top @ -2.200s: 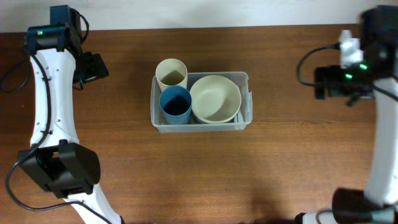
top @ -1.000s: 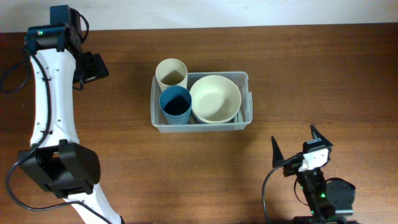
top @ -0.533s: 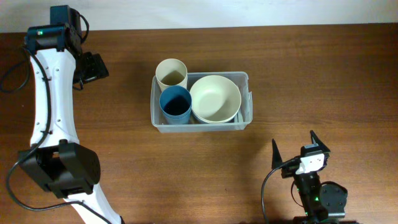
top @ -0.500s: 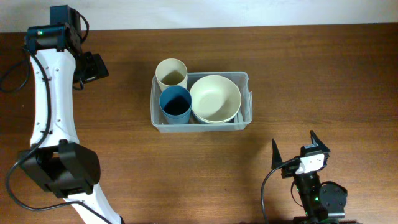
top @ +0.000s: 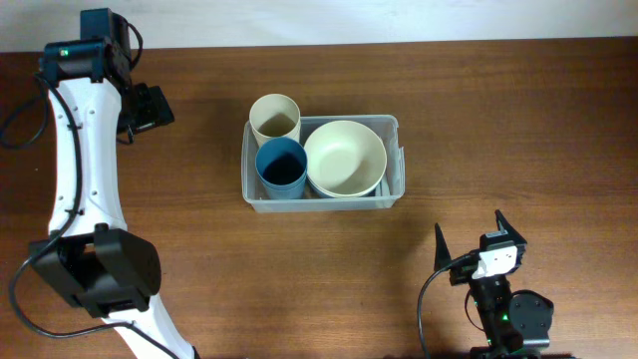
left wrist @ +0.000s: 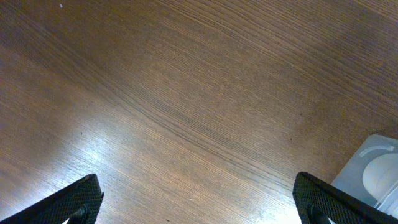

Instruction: Pack container

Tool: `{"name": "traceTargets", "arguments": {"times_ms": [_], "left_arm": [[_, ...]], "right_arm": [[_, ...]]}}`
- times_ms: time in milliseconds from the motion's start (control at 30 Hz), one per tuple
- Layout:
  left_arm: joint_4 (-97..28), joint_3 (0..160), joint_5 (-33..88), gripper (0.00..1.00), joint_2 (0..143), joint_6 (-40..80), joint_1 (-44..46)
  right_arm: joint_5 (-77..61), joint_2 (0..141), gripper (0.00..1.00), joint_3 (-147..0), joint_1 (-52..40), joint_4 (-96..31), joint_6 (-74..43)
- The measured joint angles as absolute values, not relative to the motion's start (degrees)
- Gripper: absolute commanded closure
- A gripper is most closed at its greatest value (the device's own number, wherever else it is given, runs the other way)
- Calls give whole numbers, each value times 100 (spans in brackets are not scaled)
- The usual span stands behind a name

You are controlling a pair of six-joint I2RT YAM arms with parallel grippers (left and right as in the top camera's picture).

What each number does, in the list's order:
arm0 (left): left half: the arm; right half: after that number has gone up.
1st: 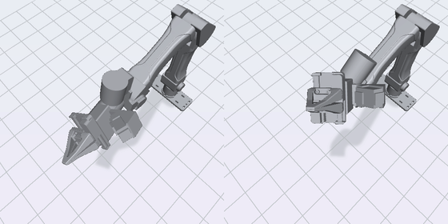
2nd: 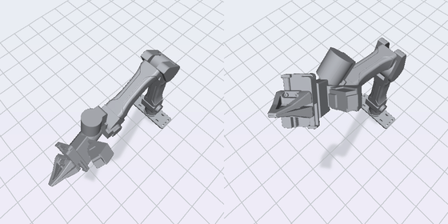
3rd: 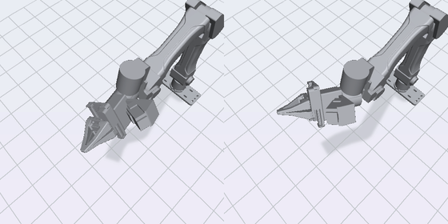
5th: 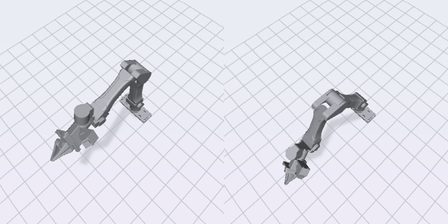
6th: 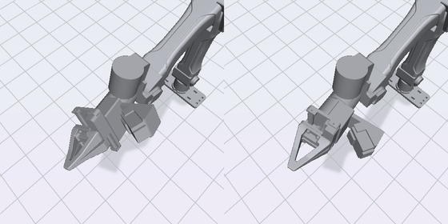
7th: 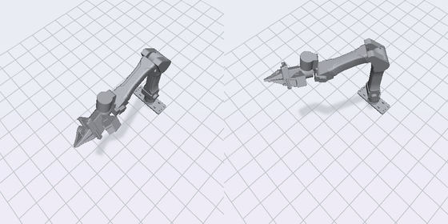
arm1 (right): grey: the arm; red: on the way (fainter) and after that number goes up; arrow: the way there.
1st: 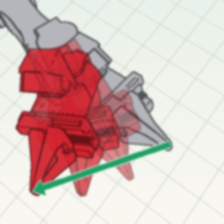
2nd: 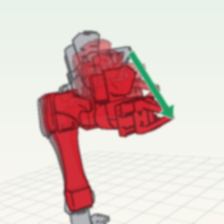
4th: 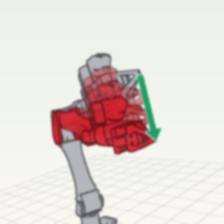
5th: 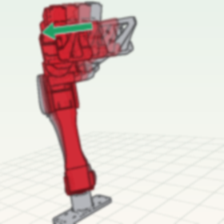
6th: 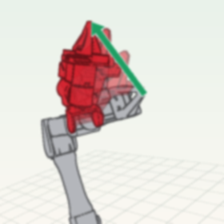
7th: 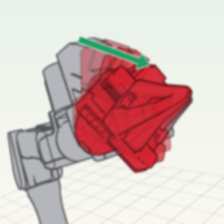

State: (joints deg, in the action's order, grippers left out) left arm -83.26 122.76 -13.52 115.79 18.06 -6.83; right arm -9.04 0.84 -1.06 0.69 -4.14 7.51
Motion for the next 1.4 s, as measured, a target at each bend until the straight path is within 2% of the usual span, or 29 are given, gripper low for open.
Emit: {"name": "traceTargets", "arguments": {"times_ms": [900,1233,1400], "left_arm": [[-8289,12261,-1170,0,11465,1809,-683],[-6184,12138,-497,0,9430,1826,-309],[-4943,11371,-392,0,7968,1828,143]], "right_arm": [[-888,84,1,-106,69,-414,751],[-888,84,1,-106,69,-414,755],[-888,84,1,-106,69,-414,753]]}}
